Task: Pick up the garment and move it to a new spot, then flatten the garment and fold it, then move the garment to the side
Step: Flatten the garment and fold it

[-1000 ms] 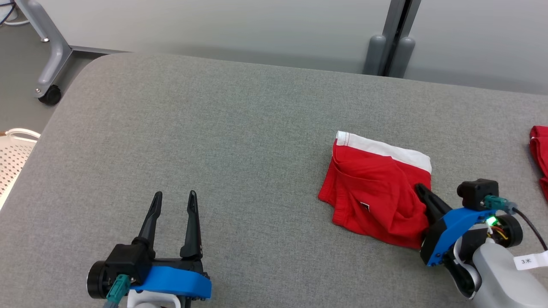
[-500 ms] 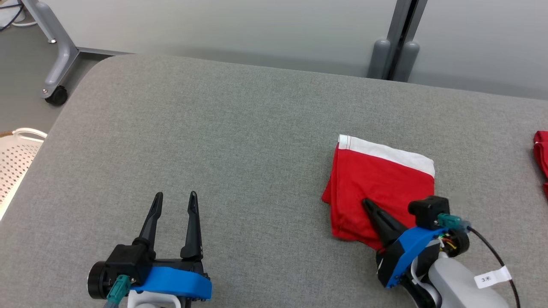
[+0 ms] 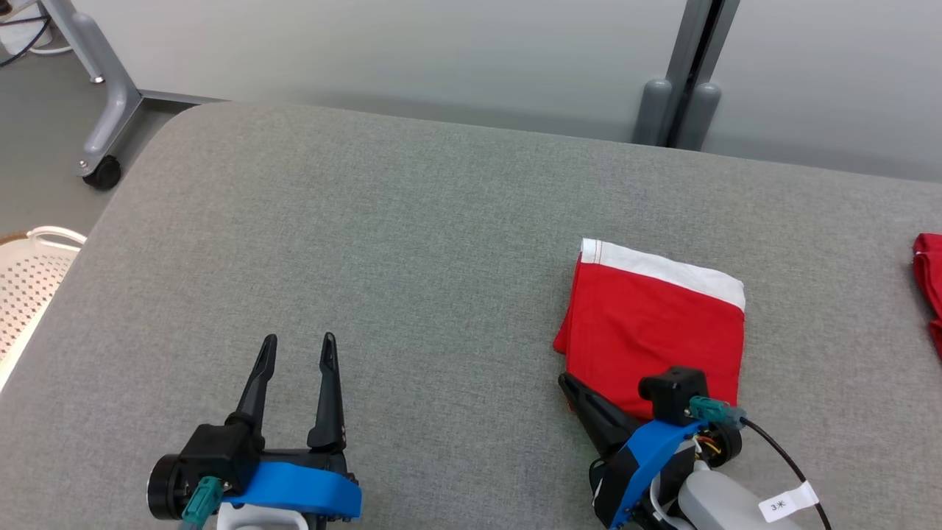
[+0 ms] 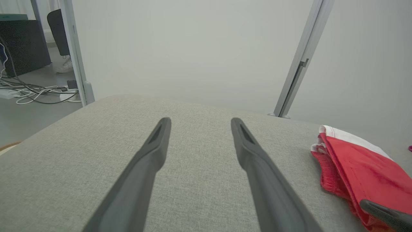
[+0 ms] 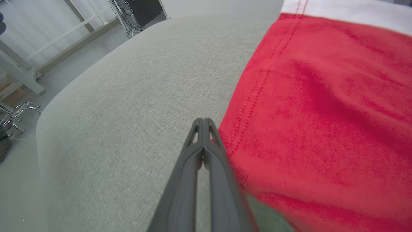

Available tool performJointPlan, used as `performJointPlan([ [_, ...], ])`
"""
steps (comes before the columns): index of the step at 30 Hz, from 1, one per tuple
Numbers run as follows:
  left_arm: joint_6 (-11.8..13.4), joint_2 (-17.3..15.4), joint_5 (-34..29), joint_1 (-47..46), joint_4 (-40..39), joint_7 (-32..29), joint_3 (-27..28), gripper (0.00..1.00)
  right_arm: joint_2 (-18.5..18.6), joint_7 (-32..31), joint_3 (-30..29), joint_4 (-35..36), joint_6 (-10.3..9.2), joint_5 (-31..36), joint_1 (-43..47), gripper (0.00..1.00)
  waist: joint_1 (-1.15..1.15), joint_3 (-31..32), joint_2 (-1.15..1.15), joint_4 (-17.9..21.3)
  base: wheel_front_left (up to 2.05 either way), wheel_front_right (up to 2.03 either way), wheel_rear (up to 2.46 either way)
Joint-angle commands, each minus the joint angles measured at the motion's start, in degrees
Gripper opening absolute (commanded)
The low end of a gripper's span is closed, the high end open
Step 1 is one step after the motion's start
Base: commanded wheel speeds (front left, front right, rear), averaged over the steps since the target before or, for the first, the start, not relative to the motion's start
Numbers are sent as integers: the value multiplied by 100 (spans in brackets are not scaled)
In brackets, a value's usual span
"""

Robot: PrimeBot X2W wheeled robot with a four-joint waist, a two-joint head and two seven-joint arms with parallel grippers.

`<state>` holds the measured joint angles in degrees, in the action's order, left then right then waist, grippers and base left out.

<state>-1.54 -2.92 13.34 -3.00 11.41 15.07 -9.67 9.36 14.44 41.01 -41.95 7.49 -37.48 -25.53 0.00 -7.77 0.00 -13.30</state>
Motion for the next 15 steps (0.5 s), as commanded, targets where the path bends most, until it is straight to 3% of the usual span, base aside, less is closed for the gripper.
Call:
performJointPlan([
  [1, 3, 4, -21, 22, 1, 10, 24, 100, 25, 35, -12, -5, 2, -4, -28, 0, 0, 28, 0, 35, 0, 0, 0],
  [7, -24, 5, -85, 120, -5, 10, 148, 100, 263, 74, -296, 463, 3, 163, 72, 0, 0, 209, 0, 359, 0, 0, 0],
  [15, -103, -1, -211, 226, 19, 10, 329, 100, 590, 77, -1441, 1380, 3, 658, 800, 0, 0, 476, 0, 910, 0, 0, 0],
])
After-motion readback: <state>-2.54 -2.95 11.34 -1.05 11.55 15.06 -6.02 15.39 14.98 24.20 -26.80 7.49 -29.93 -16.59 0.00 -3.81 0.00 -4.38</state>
